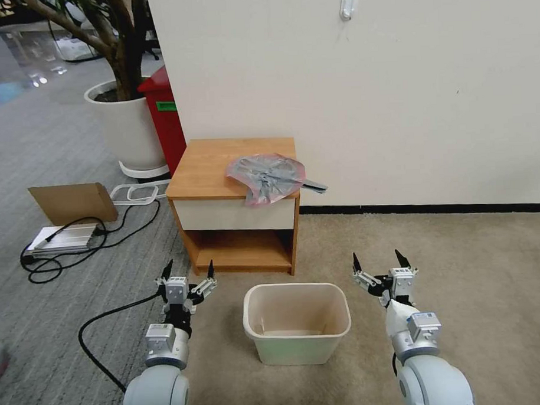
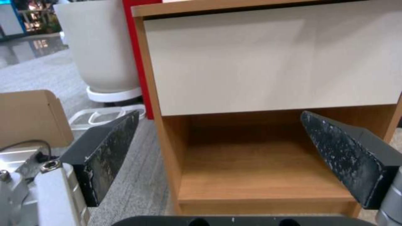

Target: Pick up the garbage bag from the table and place it over the trash can.

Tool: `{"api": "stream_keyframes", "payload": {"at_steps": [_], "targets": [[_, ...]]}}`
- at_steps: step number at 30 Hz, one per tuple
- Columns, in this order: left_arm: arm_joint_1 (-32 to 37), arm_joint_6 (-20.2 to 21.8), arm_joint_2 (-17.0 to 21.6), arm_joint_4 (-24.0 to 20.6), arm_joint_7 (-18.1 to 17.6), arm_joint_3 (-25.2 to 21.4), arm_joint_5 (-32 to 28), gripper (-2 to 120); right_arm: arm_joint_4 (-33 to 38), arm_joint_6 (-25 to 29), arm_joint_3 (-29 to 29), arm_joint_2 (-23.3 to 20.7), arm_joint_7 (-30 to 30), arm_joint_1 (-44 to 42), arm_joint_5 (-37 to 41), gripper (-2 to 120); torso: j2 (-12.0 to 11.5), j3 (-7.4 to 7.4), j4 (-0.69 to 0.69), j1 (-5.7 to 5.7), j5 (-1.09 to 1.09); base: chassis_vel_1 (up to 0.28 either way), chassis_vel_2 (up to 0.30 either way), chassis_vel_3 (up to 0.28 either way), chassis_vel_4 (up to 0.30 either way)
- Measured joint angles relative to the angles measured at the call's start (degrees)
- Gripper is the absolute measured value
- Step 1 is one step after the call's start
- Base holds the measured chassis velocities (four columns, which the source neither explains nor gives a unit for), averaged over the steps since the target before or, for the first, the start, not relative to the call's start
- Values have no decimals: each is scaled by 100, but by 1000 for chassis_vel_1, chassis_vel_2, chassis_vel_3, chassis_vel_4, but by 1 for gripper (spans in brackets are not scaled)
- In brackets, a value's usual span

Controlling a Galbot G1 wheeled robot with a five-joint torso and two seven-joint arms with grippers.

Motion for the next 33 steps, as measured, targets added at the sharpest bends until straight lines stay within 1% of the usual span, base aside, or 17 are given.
{"api": "stream_keyframes", "payload": {"at_steps": [33], "targets": [[0, 0, 0, 0, 0, 0, 0, 97, 0, 0, 0, 0, 0, 0, 0, 100, 0, 0, 0, 0, 0, 0, 0, 0, 0]]}}
